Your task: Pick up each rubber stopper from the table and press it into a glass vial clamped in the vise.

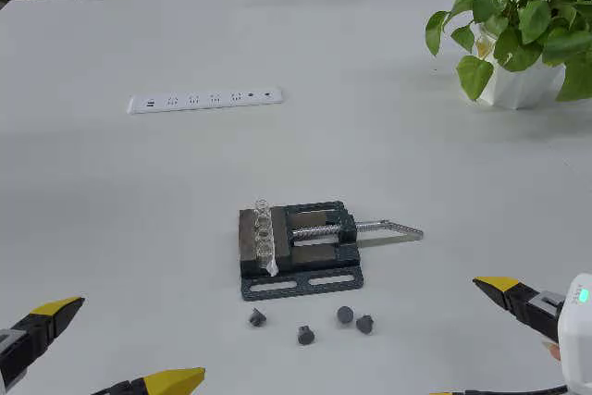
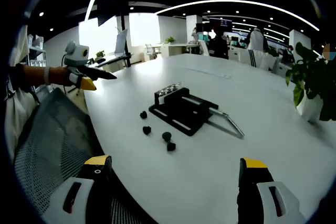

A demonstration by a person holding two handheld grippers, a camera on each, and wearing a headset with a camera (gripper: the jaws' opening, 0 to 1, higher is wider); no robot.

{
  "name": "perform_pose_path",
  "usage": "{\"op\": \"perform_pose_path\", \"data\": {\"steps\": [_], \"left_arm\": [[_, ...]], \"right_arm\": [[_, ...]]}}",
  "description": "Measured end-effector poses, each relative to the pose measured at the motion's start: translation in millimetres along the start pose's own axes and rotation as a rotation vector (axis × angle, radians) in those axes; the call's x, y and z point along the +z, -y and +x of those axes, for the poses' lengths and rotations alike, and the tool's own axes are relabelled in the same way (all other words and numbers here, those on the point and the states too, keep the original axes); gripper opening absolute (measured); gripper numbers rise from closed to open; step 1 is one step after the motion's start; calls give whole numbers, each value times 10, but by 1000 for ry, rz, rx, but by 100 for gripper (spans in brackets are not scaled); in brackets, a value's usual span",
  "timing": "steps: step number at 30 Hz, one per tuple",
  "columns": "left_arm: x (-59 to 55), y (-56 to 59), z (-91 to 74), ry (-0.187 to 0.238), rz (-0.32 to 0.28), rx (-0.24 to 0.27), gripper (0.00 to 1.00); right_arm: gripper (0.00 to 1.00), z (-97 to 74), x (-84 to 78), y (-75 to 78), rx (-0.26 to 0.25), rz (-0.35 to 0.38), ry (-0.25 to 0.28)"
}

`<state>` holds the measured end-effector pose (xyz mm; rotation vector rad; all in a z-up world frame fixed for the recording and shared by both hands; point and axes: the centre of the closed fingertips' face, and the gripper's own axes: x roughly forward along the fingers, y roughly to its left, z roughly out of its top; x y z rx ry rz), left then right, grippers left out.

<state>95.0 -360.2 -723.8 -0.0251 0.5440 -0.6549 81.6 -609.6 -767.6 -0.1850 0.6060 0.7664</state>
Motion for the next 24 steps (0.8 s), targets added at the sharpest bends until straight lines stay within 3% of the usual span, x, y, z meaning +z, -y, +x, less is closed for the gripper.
{"op": "perform_pose_path", "data": {"steps": [8, 24], "left_arm": [[1, 54, 27, 3, -7, -11, 99], [-46, -122, 50, 17, -16, -2, 99]], "right_arm": [[99, 18, 8, 1, 5, -6, -2], [99, 23, 70, 23, 2, -11, 6]]}}
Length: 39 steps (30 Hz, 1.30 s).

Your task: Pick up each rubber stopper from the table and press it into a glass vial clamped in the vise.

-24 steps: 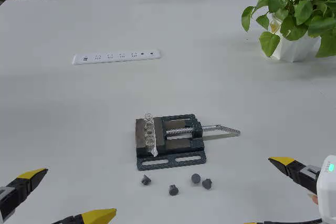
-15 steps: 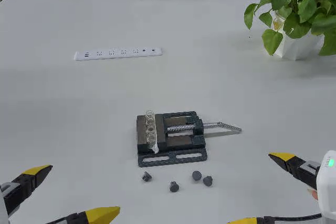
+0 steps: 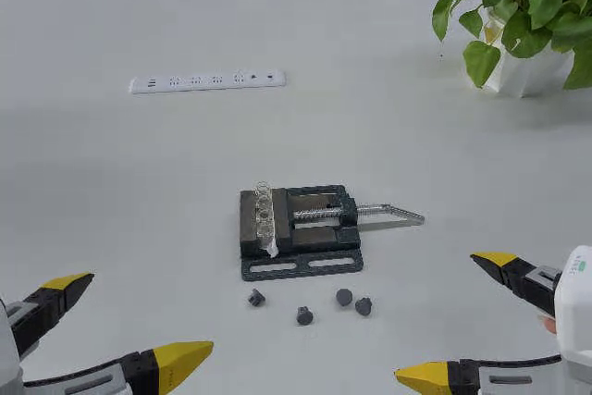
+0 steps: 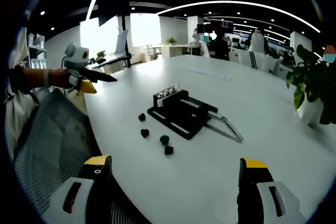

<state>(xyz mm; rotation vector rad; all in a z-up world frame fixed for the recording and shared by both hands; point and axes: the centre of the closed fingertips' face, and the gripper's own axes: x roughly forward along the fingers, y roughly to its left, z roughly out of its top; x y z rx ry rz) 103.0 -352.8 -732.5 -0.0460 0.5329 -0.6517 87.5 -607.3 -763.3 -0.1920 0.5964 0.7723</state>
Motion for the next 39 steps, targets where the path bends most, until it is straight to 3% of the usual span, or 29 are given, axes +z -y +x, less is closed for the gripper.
{"op": "perform_pose_path", "data": {"steps": [11, 39], "left_arm": [[-22, -71, -36, -3, 12, 3, 99], [-19, 12, -35, -14, 13, -5, 99]], "right_arm": [[99, 3, 36, -16, 4, -10, -4], [99, 23, 5, 15, 4, -15, -13]]}}
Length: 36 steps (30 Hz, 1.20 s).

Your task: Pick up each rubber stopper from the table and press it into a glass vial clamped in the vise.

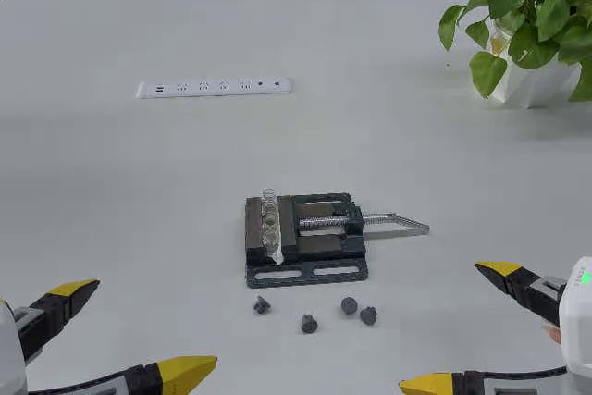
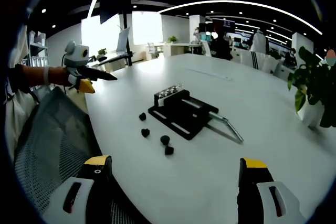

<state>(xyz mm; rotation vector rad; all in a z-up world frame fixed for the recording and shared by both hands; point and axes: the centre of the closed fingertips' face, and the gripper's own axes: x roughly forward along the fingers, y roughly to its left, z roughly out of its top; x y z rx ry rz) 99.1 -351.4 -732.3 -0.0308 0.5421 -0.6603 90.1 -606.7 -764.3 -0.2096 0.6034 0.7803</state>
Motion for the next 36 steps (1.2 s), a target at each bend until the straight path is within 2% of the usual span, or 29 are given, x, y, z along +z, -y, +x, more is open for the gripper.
{"op": "perform_pose_path", "data": {"steps": [18, 36], "left_arm": [[-41, -54, -2, -2, -7, 6, 99], [-50, -13, 5, -1, -9, -1, 99]], "right_arm": [[99, 29, 23, 0, 0, 1, -1], [99, 97, 33, -1, 18, -26, -23]]}}
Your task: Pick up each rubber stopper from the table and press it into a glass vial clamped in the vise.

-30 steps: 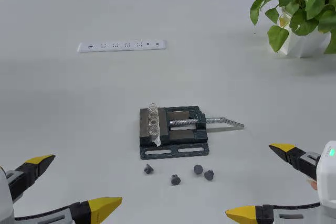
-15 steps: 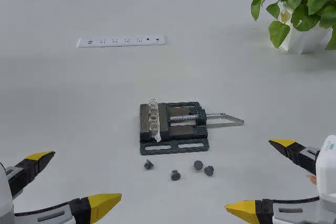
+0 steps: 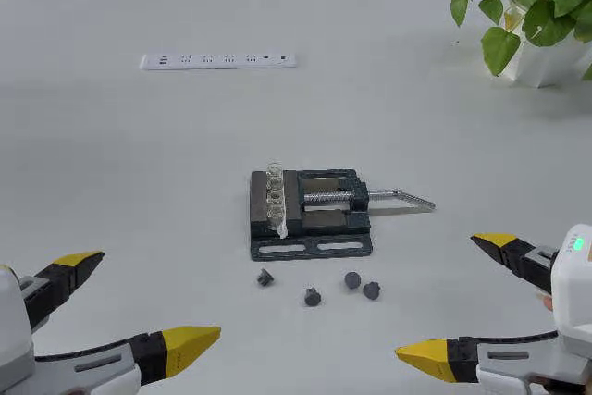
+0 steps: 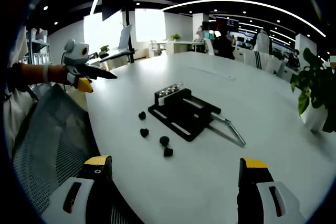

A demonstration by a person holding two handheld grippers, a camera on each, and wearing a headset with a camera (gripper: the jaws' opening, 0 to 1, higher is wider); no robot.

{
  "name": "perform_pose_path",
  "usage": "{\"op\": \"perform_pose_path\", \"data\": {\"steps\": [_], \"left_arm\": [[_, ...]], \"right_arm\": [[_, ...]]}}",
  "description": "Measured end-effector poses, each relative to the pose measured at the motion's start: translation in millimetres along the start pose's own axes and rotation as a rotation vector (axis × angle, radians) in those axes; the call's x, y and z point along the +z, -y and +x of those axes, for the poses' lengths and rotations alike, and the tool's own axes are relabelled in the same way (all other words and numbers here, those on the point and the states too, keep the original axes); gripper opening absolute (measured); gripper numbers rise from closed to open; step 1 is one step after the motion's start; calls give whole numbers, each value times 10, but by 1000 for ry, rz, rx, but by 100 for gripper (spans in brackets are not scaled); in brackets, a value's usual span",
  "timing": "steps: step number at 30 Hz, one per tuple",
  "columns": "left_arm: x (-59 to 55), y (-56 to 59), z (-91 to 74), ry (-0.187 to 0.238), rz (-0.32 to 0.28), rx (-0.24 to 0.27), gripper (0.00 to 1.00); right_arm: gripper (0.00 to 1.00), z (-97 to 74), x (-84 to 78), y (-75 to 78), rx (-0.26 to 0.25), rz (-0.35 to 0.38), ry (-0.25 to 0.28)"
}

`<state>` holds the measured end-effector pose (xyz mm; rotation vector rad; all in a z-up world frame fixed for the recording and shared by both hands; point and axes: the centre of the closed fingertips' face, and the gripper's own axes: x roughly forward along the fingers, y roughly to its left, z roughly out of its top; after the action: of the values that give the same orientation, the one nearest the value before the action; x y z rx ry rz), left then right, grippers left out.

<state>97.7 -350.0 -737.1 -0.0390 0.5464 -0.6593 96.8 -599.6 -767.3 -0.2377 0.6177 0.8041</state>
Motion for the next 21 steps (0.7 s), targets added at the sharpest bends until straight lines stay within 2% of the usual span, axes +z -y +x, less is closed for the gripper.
{"op": "perform_pose_path", "data": {"steps": [11, 21], "left_arm": [[3, 13, 7, 9, -13, 5, 99], [-3, 12, 5, -3, -4, 0, 99]], "right_arm": [[99, 31, 84, 27, 7, -31, -9], [99, 25, 47, 13, 12, -26, -17]]}}
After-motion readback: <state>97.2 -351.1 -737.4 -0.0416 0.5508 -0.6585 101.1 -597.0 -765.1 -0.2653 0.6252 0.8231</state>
